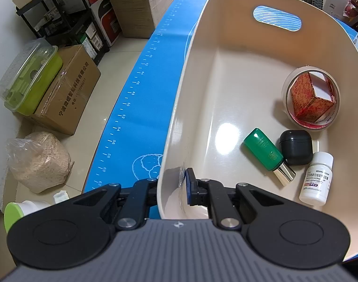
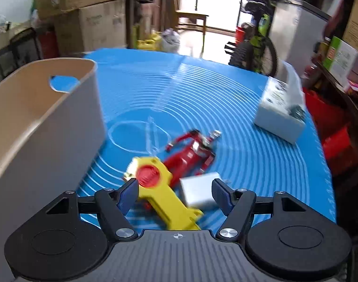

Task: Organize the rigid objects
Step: 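Grasp the yellow tape dispenser with the right gripper and lift it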

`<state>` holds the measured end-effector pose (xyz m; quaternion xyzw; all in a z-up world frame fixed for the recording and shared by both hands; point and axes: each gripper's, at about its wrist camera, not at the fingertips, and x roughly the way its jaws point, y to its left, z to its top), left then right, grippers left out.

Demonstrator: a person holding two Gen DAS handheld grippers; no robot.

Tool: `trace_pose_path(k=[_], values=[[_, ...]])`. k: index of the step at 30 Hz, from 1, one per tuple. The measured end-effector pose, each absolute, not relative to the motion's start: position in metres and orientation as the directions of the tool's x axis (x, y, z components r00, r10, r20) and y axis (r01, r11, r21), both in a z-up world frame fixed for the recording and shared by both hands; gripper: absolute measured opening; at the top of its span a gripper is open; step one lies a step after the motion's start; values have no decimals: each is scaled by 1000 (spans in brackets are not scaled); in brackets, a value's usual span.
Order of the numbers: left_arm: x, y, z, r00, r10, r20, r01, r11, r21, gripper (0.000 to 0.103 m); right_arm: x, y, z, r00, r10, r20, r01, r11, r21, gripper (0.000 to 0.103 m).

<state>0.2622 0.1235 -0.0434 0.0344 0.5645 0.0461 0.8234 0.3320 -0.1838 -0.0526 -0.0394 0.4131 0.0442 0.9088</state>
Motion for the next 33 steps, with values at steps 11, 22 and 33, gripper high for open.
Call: trace_pose_path(k=[11,22,33], values=[[262,122,-44,357,117,-927,-31,993,113,15,351,-154,-78,622,60,-781,-246,962,-122,65],[262,122,-44,356,123,-926,-36,992,118,15,323,-163,-55,672,59,-738,-202,974,-106,56],[262,122,-43,356,123,-926,-36,992,118,15,290,-162,-12,759,90,-645,-164,985,-55,55]])
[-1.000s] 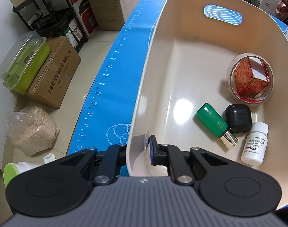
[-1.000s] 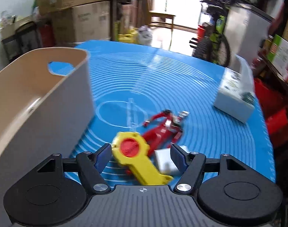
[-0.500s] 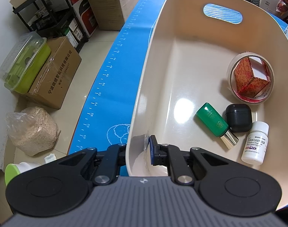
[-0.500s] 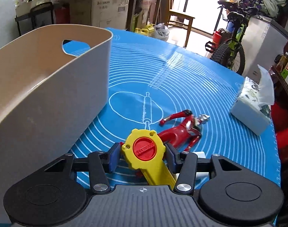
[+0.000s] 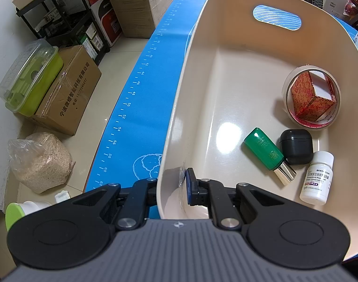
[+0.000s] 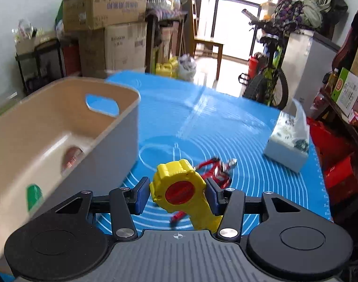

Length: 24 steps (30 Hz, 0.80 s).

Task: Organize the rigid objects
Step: 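Grasp the yellow tape dispenser with the right gripper and lift it, then carry the yellow tape dispenser into the basket and open the right gripper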

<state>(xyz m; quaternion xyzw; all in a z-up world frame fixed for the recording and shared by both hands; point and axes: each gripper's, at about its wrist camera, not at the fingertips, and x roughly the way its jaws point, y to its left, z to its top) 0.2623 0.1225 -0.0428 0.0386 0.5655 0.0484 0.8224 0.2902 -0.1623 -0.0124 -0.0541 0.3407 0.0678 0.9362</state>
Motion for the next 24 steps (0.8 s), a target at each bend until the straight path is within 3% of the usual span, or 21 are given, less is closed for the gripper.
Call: trace_pose_path(k=[14,24], values=[[263,122,-44,357,119,-927,-36,993,113,15,271,-160,33,839,127,-530,-131,991,29,56],[264,122,-43,358,117,-926,-37,993,111,15,281,-120,75,865,218,-451,-229,973,30,56]])
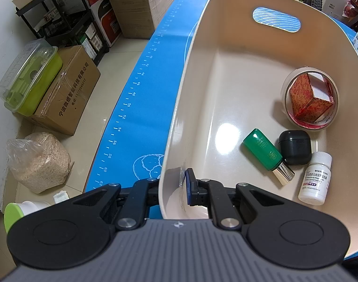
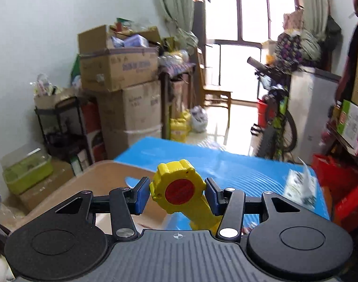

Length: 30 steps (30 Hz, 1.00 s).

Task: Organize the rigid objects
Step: 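Carry the yellow tape dispenser into the basket and open the right gripper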

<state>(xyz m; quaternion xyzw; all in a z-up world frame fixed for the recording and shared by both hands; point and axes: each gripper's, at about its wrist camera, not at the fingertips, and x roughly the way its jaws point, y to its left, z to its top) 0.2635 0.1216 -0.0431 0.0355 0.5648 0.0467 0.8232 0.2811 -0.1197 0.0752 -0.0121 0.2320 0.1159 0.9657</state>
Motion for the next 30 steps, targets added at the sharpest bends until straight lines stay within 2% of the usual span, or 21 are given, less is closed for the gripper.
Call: trace_pose_path(k=[5,9,14,23,28,30], values=[[264,122,-43,358,117,-927,-36,993,111,15,286,-79,77,839,304,-451,-329,944,23,56],[264,122,-43,358,115,-927,-36,993,110,15,283,-48,62,815,320,-483,-387,921,-42,56],[264,122,-43,358,115,-927,-36,993,110,15,280,-22,34,755,324,-570,-429,902,-56,56],[265,121,-44,358,118,-926,-34,993,113,15,287,-18,-3,670,274,-690,-398,917,-21,55],[265,120,-44,358,119,-926,-35,993,114,15,285,-30,1,682,310,-663,-395,918,22,70],[265,120,-44,358,120,-926,-35,993,116,15,284,-35,6,695,320,-644,-395,918,31,72]])
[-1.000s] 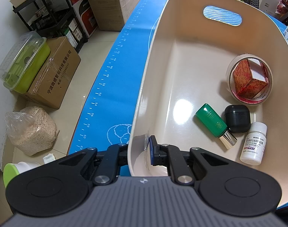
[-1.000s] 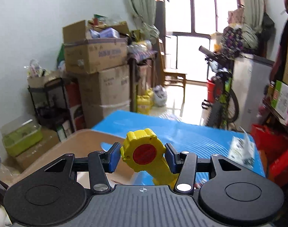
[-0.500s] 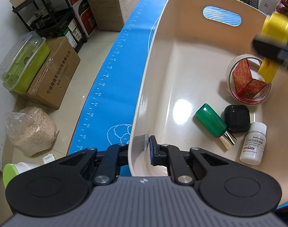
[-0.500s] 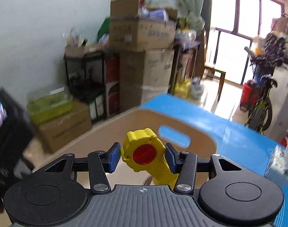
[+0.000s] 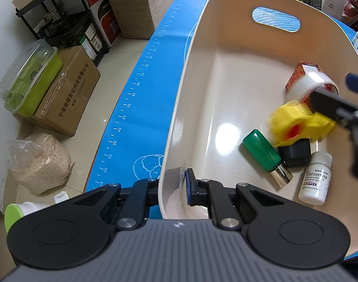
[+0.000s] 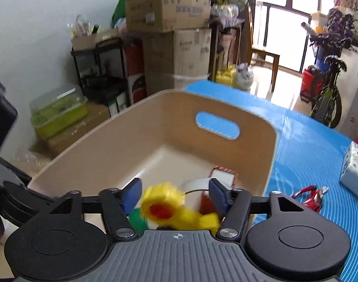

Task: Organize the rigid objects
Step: 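Carry the yellow tape dispenser into the basket and open the right gripper, then grasp the white charger plug with the right gripper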

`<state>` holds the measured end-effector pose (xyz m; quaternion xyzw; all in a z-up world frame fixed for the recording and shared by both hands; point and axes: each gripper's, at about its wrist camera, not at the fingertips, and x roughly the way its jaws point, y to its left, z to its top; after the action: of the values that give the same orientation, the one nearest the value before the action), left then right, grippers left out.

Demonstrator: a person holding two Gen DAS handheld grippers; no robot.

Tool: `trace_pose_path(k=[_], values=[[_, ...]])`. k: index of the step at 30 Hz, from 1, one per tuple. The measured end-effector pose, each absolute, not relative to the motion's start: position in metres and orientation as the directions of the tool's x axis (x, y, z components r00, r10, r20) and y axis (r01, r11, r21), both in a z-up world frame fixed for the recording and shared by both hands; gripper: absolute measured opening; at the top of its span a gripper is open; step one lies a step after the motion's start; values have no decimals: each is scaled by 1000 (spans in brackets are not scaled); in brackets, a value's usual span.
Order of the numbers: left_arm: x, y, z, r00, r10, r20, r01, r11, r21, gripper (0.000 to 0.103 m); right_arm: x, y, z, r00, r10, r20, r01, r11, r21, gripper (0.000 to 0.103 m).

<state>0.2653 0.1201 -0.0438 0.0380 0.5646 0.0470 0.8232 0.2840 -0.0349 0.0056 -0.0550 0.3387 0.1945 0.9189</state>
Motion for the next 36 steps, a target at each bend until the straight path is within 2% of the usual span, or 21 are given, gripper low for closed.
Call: trace_pose_path(k=[6,11,15,19,23,27,36], values=[[265,120,-43,359,121,-926,-34,993,116,15,285,-67,24,757,265,-597,-329,944,3,74],[265,120,-43,358,121,-926,-35,993,117,15,297,-112,25,797,128,-590,-190,981,-45,75],[265,120,-43,358,124,-925,-37,992,119,15,309,-152,3,792,-14,-611,-58,993,-99,76],[264,121,-42,357,124,-926,-39,992,118,15,318,-188,-31,727,-100,-680,60,995,-82,75],[264,121,-42,358,123,-926,-39,992,116,15,327,-201,-55,676,-160,-720,88,987,-136,75],[264,121,-42,358,123,-926,-38,992,117,15,333,-206,-69,657,-167,-735,73,985,-159,75],[264,121,-42,358,123,-926,-40,992,117,15,344,-206,-84,661,-87,-746,3,994,-113,78]])
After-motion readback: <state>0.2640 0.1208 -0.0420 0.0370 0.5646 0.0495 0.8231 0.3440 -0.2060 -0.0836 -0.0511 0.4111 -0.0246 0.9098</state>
